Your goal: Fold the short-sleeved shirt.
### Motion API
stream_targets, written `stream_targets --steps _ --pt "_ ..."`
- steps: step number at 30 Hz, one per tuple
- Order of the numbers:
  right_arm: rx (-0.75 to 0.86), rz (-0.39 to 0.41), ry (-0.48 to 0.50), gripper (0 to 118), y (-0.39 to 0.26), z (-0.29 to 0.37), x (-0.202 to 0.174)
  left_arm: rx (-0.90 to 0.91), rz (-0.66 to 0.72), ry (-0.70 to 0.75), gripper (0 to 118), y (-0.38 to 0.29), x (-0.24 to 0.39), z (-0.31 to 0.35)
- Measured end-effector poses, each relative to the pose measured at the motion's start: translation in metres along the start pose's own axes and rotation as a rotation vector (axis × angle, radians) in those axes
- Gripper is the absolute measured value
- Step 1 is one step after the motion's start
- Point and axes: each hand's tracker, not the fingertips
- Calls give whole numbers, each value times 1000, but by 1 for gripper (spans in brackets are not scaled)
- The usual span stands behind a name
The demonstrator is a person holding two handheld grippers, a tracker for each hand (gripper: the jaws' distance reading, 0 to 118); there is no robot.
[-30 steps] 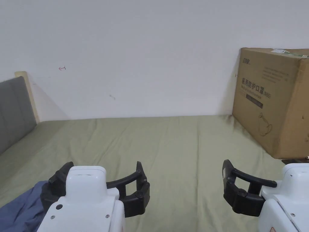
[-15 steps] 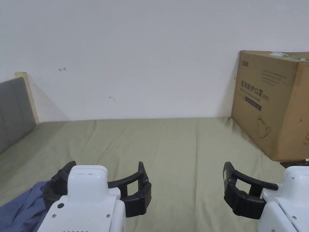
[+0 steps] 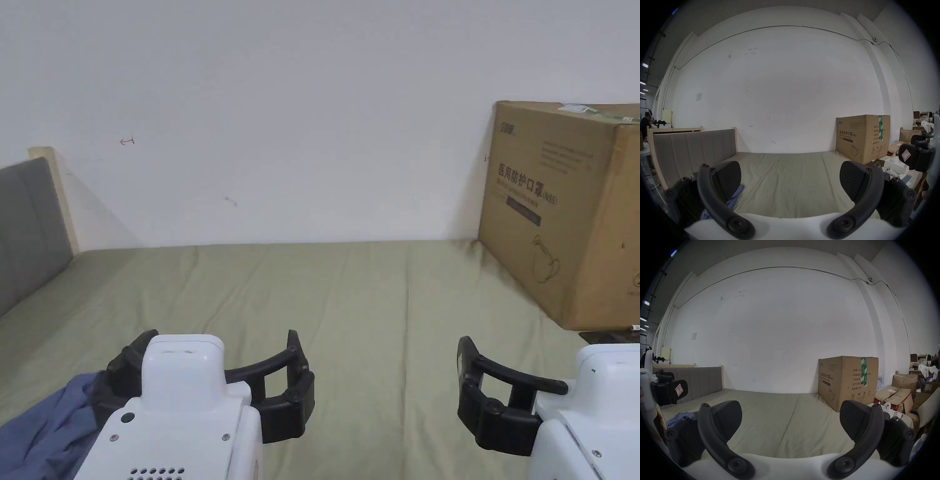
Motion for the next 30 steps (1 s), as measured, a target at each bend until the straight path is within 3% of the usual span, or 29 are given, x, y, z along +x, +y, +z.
stream_targets --steps 1,2,3,4,5,6,9,14,21,25,30 --pt "-3 -11 11 113 0 0 1 2 -1 -2 108 -1 0 0" --pt "-6 -38 49 101 -1 0 3 17 -8 1 87 -2 2 3" --pt "-4 -51 60 69 -1 1 4 40 -17 3 52 -2 3 6" --pt "-5 -47 44 10 -1 1 3 48 -26 -2 2 -2 4 6" --pt "-7 -50 22 2 0 0 3 38 -32 0 1 -2 5 5" --pt "-52 -30 -34 2 0 -5 3 13 -40 14 0 -2 7 1" --pt "-66 -69 12 2 1 -8 16 -29 26 -43 0 -3 5 -4" --pt "-54 -89 -10 2 2 -4 25 -40 28 -40 0 -4 9 -9" --pt "-52 -105 2 0 -2 -15 13 -49 53 -33 0 -6 -14 -7" --pt "-96 -89 119 0 -6 -37 -30 -84 17 74 0 -8 -60 -1" --pt "-145 -119 360 0 -9 -59 -113 -95 0 310 0 -13 -144 38"
